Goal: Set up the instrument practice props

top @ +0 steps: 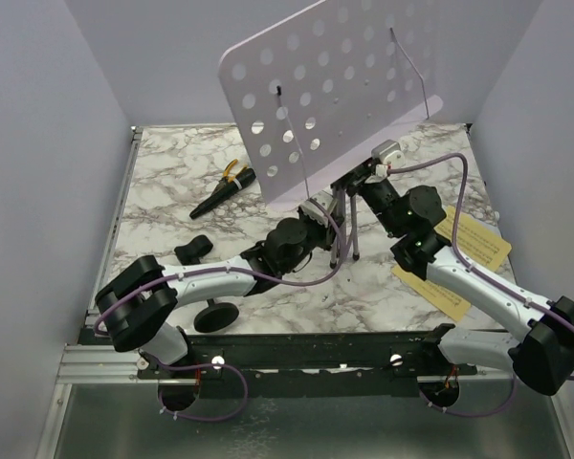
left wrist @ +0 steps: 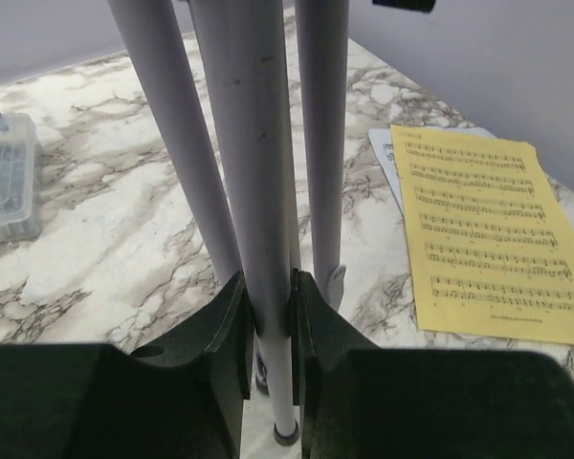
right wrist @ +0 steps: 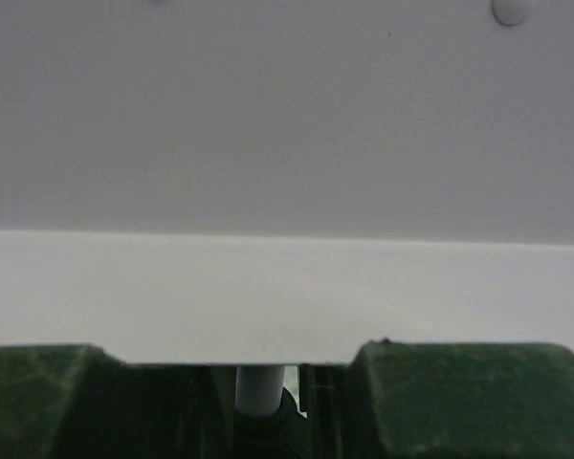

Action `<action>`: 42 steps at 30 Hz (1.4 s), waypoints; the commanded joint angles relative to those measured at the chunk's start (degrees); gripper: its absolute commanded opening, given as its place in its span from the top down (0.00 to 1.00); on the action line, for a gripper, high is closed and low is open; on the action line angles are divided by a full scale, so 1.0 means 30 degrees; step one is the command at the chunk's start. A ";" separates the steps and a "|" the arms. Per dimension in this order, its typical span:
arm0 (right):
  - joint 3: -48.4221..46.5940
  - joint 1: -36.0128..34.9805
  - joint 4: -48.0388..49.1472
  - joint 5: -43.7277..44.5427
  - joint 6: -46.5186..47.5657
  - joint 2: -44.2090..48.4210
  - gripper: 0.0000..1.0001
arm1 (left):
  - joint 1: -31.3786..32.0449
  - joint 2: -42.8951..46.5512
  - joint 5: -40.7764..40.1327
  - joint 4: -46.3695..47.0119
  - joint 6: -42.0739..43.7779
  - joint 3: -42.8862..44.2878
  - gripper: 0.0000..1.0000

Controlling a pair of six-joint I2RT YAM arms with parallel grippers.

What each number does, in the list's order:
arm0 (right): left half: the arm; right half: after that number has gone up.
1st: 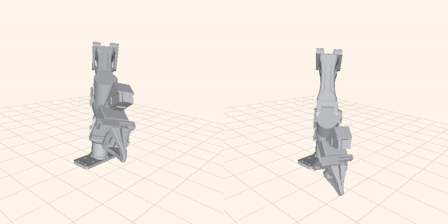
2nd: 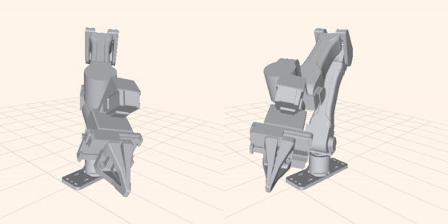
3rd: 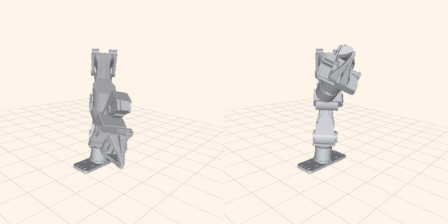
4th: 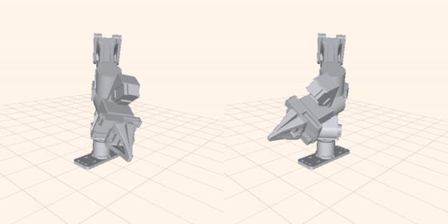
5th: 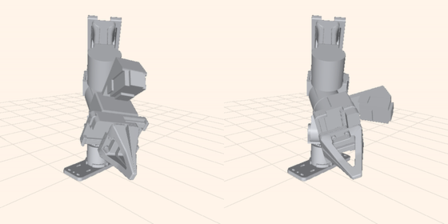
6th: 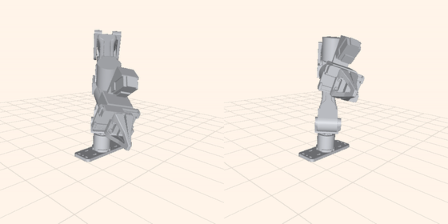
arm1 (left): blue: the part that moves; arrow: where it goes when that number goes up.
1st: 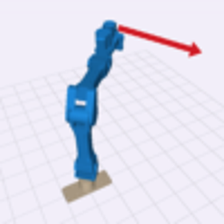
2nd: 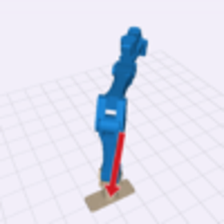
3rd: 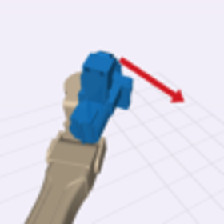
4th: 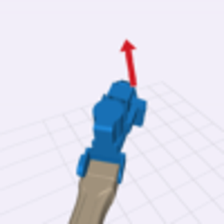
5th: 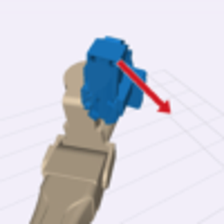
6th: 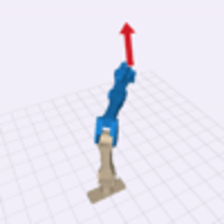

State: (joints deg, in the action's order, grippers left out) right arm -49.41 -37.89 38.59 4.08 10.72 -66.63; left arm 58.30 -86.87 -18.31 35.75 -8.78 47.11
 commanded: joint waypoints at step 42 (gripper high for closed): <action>0.1687 0.0216 1.2462 0.4403 0.4306 0.3806 1.00 | -0.1650 -0.1555 0.2663 -1.4818 -0.2434 0.2142 1.00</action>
State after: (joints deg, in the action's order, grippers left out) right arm -42.39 -38.33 48.51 11.09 16.67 -63.18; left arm 54.48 -88.20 -6.11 15.55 -11.07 57.43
